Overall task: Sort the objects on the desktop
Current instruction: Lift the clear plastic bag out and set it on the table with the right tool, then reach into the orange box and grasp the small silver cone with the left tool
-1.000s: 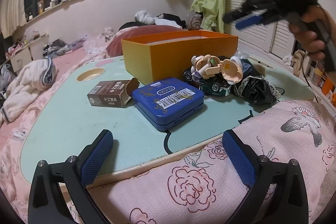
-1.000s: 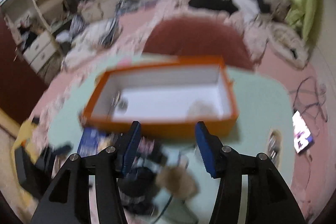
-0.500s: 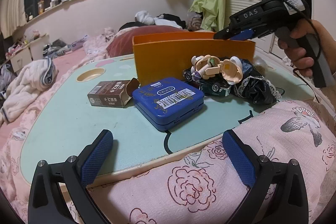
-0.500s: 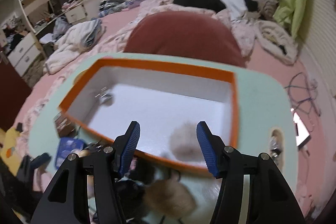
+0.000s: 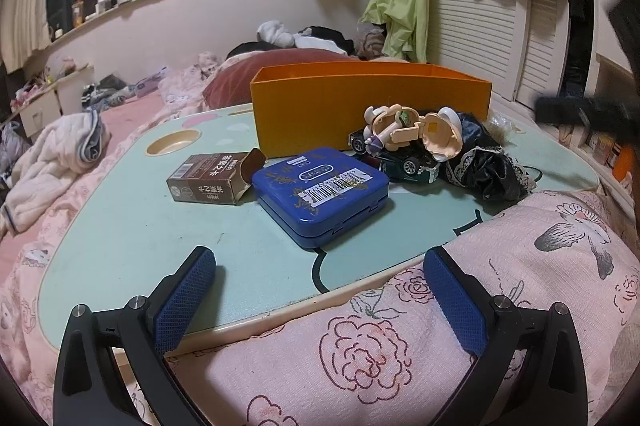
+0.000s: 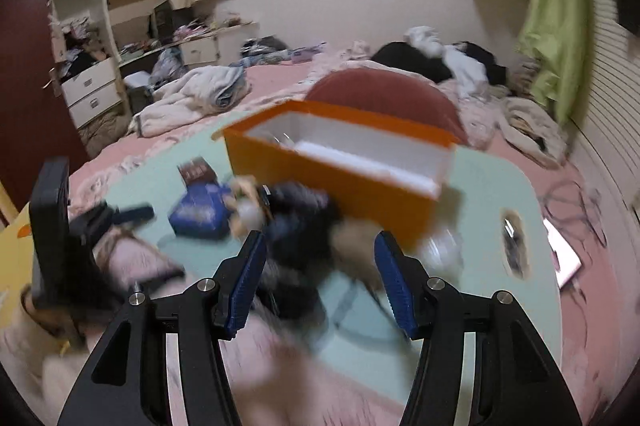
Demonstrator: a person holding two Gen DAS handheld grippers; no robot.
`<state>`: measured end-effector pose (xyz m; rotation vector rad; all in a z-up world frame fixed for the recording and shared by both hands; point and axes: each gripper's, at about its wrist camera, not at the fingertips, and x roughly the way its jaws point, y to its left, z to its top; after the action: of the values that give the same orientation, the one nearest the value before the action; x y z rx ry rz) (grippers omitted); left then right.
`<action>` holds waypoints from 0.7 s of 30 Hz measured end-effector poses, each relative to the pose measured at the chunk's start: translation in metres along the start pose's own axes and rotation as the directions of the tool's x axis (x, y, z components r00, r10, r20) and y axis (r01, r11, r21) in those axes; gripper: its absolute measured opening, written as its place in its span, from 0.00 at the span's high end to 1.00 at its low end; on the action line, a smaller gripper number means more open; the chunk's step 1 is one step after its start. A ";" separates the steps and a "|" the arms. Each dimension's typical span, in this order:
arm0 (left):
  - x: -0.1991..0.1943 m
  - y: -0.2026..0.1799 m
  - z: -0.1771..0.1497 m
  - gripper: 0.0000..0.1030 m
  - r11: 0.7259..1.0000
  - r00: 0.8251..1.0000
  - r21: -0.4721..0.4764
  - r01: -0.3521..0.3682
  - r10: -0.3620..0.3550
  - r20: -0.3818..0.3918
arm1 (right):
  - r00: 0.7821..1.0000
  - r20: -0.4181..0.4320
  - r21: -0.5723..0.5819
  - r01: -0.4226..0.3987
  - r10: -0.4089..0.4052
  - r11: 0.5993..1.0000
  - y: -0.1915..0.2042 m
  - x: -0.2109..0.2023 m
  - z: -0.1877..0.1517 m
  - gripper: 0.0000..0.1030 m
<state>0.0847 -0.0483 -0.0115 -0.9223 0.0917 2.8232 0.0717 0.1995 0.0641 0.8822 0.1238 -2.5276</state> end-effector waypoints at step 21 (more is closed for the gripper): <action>-0.007 -0.004 0.004 0.11 1.000 1.000 -0.027 0.016 -0.016 0.007 | 0.994 0.017 0.021 0.105 -0.105 0.994 -0.015 0.053 -0.053 0.33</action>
<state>0.0892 -0.0446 -0.0040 -0.9142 0.0454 2.8195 0.0591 0.2043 -0.0110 0.8821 0.1432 -2.6375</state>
